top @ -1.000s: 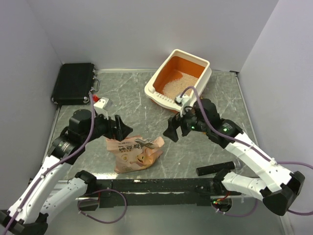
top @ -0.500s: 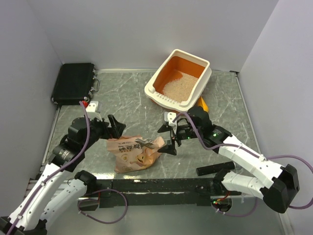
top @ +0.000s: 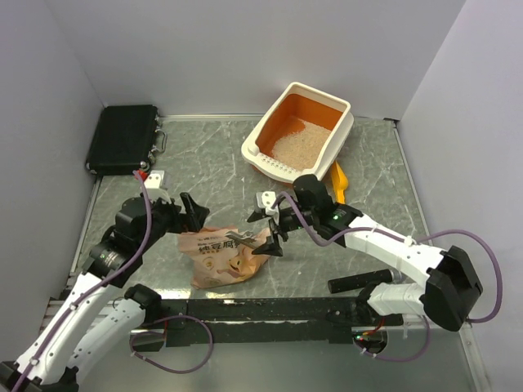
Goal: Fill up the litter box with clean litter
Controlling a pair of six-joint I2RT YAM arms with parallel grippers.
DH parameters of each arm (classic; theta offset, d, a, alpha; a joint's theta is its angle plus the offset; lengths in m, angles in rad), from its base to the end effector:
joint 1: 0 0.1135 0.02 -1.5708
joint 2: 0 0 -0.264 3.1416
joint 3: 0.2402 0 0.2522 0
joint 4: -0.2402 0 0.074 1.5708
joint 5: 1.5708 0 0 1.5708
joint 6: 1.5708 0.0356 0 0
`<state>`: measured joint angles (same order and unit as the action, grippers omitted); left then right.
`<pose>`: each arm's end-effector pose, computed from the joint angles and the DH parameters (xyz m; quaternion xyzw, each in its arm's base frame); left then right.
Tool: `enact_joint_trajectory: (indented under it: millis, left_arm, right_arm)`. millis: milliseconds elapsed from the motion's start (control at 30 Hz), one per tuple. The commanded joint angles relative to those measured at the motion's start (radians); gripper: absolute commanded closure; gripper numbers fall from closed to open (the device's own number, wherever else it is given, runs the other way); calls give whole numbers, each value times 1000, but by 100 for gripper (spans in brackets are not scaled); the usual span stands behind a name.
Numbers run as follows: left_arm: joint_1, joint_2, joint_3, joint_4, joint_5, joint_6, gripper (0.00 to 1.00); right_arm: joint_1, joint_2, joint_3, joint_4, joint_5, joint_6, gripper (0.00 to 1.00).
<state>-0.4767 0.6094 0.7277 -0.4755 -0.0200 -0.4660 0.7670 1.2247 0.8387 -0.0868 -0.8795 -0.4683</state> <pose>0.1268 -0.0647 0.3148 -0.0013 0.8215 -0.2516 0.5118 0.1725 0.2044 0.2812 -0.6281 0.5006 0.4294 0.4129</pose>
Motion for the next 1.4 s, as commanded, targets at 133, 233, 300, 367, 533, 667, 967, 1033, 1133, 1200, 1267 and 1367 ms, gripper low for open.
enact_joint_trajectory:
  millis: [133, 233, 300, 367, 533, 667, 967, 1033, 1133, 1200, 1267, 1367]
  left_arm:
    - [-2, -23, -1, 35, -1, -3, 1]
    - [-2, -13, 3, 31, 0, -3, 1]
    - [0, -13, 3, 29, 2, -3, 1]
    - [-2, -16, 4, 31, 2, -3, 1]
    - [-2, -16, 2, 32, 2, -3, 1]
    - [-2, -17, 1, 32, 5, -3, 1]
    - [-2, -16, 1, 32, 5, -5, 1]
    - [0, -16, -1, 32, 6, -5, 1]
    - [-2, -16, -1, 32, 9, -6, 1]
    - [-2, -19, -2, 32, 12, -8, 1]
    - [-2, -20, -2, 34, 12, -8, 1]
    - [-2, -20, -2, 32, 12, -8, 1]
  right_arm:
    - [23, 59, 59, 179, -49, 42, 4]
    - [25, 70, 59, 185, -46, 54, 10]
    - [25, 71, 57, 171, -41, 54, 11]
    - [25, 73, 48, 170, -33, 49, 13]
    - [25, 73, 37, 131, -9, 36, 22]
    - [25, 79, 37, 98, 7, 28, 32]
    - [25, 75, 28, 67, 105, 23, 100]
    - [25, 44, 16, 81, 143, 45, 100]
    - [25, -40, -4, 137, 235, 82, 100]
    - [17, -114, 8, 107, 333, 115, 100]
    - [0, -183, 31, 52, 394, 152, 100]
    - [-32, -243, 100, -76, 503, 213, 100]
